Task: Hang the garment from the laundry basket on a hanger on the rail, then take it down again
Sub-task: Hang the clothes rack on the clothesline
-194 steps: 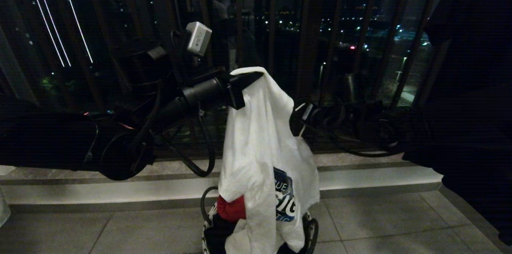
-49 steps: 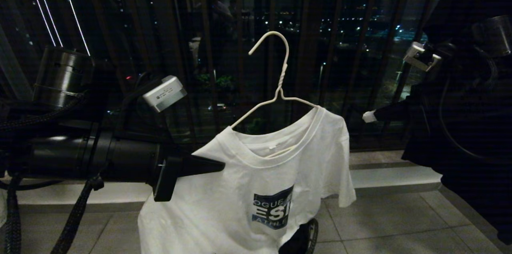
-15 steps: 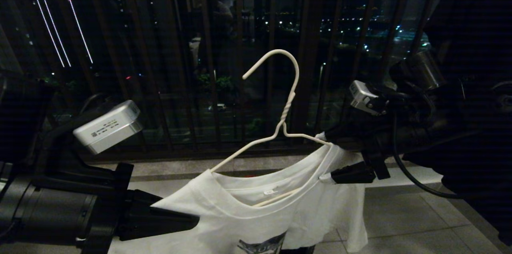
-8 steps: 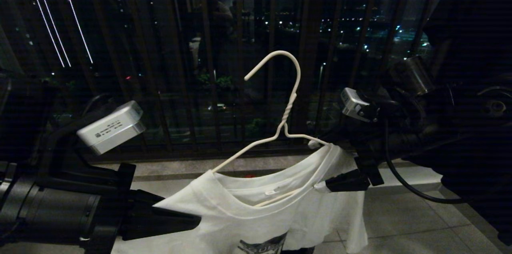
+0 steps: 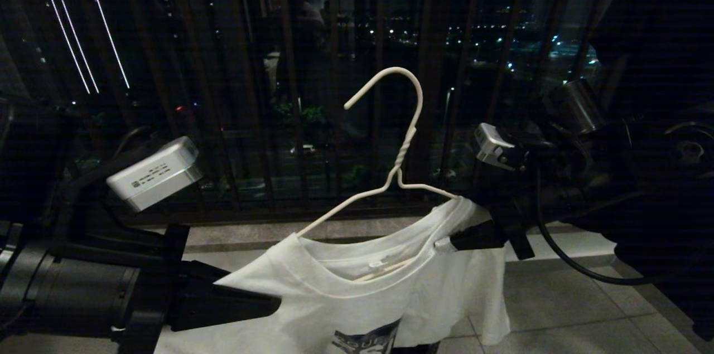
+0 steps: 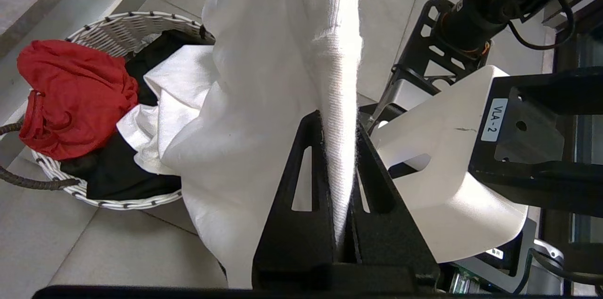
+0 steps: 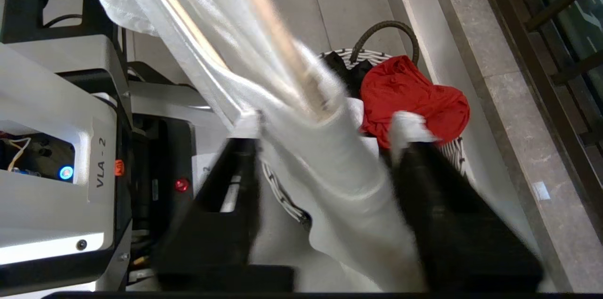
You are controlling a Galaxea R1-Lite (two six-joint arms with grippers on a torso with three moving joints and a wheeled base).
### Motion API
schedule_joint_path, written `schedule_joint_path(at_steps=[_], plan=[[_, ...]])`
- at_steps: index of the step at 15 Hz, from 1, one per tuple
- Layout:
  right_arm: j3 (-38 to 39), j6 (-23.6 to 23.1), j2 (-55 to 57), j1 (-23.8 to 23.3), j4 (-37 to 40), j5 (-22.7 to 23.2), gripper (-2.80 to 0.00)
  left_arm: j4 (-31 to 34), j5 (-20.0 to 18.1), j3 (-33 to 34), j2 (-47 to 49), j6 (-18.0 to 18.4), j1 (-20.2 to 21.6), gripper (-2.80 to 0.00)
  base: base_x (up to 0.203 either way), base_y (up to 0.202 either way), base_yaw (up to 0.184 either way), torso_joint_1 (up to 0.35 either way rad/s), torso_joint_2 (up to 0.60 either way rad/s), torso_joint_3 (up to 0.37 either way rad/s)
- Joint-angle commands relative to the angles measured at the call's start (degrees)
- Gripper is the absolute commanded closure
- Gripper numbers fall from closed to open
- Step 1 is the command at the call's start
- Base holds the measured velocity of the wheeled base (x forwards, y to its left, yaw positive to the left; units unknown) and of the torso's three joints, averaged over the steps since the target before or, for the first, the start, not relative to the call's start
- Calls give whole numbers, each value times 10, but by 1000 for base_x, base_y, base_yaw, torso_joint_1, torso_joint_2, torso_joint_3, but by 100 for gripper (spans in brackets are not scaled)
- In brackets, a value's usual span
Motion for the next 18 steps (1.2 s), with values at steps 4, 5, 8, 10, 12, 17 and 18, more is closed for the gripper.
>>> schedule_joint_path(at_steps=[4,5,8,10,12,17,18], plan=[[3,-2,-16,0,2,3,0,0,-1,-4,1,1,1,0,0,0,0,0,0,0],[4,-2,-19,1,2,3,0,0,-1,-4,1,1,1,0,0,0,0,0,0,0],[4,-2,-20,0,2,2,0,0,0,-4,1,1,1,0,0,0,0,0,0,0],[3,-2,-25,0,2,2,0,-1,1,-4,3,1,1,0,0,0,0,0,0,0],[2,-2,-25,0,1,3,0,-5,1,-4,5,1,1,0,0,0,0,0,0,0],[1,-2,-25,-4,0,2,0,-8,1,-2,4,13,1,-280,0,0,0,0,0,0],[0,-1,-25,-5,-1,2,0,-8,1,-2,3,13,1,-280,0,0,0,0,0,0]])
